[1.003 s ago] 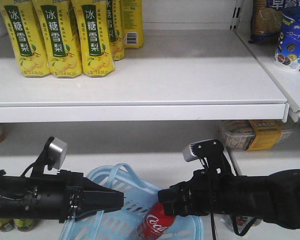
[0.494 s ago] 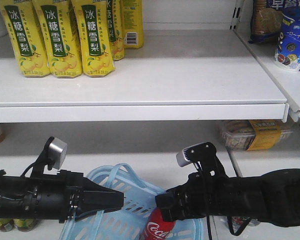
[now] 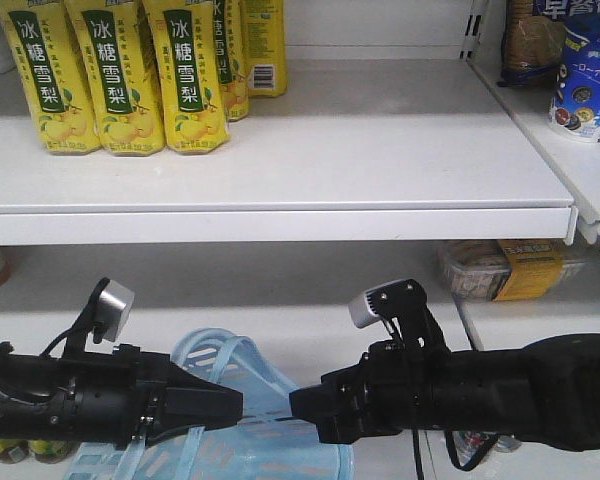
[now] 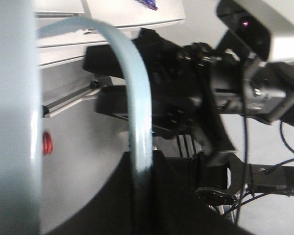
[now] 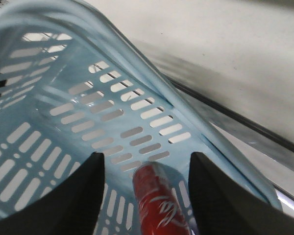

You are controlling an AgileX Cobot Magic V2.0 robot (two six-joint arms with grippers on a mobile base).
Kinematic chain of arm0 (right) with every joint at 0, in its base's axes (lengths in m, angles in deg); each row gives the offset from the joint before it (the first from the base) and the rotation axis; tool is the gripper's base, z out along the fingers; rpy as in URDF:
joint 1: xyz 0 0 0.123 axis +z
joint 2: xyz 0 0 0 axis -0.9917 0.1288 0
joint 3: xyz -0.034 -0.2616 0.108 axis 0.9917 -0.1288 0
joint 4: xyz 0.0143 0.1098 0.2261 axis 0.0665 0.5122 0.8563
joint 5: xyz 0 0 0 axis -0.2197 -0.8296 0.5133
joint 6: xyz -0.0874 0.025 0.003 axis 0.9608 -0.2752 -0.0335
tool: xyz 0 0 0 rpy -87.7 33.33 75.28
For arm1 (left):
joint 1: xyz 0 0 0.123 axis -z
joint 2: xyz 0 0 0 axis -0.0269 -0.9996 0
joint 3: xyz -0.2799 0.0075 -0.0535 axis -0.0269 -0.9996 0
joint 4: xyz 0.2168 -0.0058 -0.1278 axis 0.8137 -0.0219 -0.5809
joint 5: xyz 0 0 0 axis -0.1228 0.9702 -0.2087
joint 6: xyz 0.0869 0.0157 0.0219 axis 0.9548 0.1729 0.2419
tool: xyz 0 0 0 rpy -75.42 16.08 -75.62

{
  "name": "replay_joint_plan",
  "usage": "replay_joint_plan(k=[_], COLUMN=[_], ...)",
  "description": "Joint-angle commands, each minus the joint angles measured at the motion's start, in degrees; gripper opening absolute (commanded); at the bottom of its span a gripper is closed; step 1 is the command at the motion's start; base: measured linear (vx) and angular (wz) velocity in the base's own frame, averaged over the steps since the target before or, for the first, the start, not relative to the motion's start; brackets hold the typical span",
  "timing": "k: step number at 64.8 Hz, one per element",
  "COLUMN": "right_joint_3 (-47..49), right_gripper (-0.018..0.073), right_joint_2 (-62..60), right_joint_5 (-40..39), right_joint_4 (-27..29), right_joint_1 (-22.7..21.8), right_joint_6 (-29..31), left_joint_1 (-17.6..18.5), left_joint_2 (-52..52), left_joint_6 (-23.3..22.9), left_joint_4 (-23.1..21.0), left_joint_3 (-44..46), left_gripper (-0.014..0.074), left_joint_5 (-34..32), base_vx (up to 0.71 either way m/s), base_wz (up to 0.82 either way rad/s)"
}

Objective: Place coke in basket with both arms
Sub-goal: 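Move the held bottle over the basket and release it inside, then withdraw the open right gripper away from the basket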

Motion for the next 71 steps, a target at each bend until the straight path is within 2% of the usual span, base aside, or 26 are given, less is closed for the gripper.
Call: replay_joint_plan(k=[1, 11, 20, 53, 62, 71], right_joint_3=[1.39, 1.39, 1.39, 1.39, 1.39, 1.39], right_gripper=[0.0389, 0.0389, 0.0386, 0.0378, 0.0378, 0.0378], right_joint_2=[-3.76, -7.98, -12.75, -30.79, -33.95, -36.69], right_joint_5=[3.89, 3.11, 1.38, -11.19, -10.52, -9.15], right_joint_4=[-0.69, -6.27, -13.52, -48.56, -56.32, -60.98], right_joint_1=[0.11, 0.04, 0.04, -0.29, -3.8, -10.42], right_joint_6=[-1.03, -5.6, -10.93, -40.16, -47.07, -51.54], left_joint_1=[0.33, 0.33, 0.33, 0.33, 0.33, 0.33], left_joint_2=[2.02, 2.02, 2.02, 2.02, 2.02, 2.02], left_joint_6=[0.19, 0.19, 0.19, 0.19, 0.19, 0.19], left_joint_4=[-8.63, -8.63, -8.63, -8.63, -8.63, -8.63], left_joint_3=[1.43, 1.43, 1.43, 1.43, 1.43, 1.43], left_gripper=[-0.0006, -0.0006, -0.0006, -0.0006, -0.0006, -0.0006], left_joint_5=[6.83, 6.83, 6.83, 6.83, 6.83, 6.83], base_vx=[0.0, 0.0, 0.0, 0.0, 0.0, 0.0], base_wz=[0.0, 0.0, 0.0, 0.0, 0.0, 0.0])
